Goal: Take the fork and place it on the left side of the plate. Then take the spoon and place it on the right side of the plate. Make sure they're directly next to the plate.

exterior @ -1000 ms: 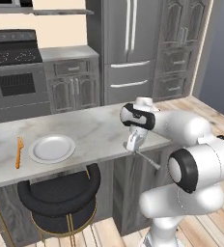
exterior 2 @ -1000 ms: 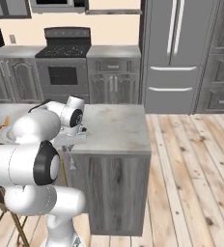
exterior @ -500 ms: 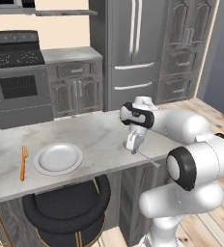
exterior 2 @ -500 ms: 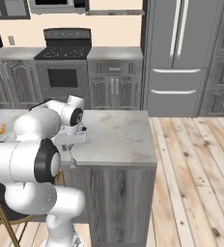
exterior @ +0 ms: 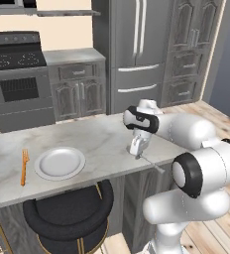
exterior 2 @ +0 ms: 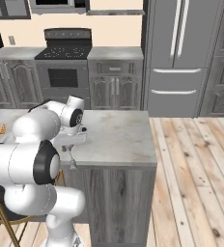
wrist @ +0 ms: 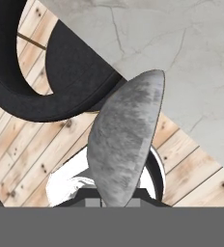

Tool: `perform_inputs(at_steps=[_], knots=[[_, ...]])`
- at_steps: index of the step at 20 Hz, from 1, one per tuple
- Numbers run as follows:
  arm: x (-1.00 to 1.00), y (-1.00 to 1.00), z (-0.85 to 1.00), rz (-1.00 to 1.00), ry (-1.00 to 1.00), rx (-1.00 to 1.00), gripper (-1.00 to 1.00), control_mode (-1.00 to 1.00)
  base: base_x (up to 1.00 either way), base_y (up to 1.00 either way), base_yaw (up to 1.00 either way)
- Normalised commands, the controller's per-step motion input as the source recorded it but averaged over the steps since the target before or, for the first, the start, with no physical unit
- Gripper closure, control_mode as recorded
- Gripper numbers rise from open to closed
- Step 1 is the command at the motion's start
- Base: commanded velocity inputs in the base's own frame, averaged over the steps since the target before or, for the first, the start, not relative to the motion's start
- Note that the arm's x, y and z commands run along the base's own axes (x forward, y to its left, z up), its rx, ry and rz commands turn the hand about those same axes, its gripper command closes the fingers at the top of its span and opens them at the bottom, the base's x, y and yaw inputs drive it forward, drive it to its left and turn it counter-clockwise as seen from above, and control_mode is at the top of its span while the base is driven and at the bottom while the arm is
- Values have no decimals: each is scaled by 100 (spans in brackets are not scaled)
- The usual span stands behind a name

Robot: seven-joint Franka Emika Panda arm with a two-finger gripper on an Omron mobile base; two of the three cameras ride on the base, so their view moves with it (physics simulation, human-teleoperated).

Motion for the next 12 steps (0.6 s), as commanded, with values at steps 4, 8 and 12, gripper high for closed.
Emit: perform_inputs(at_steps=[4,8,12], knots=[[0,0,0,0,0,0,100,100,0,0,0],[0,0,0,0,0,0,100,100,0,0,0],[0,0,0,0,0,0,100,100,0,0,0]])
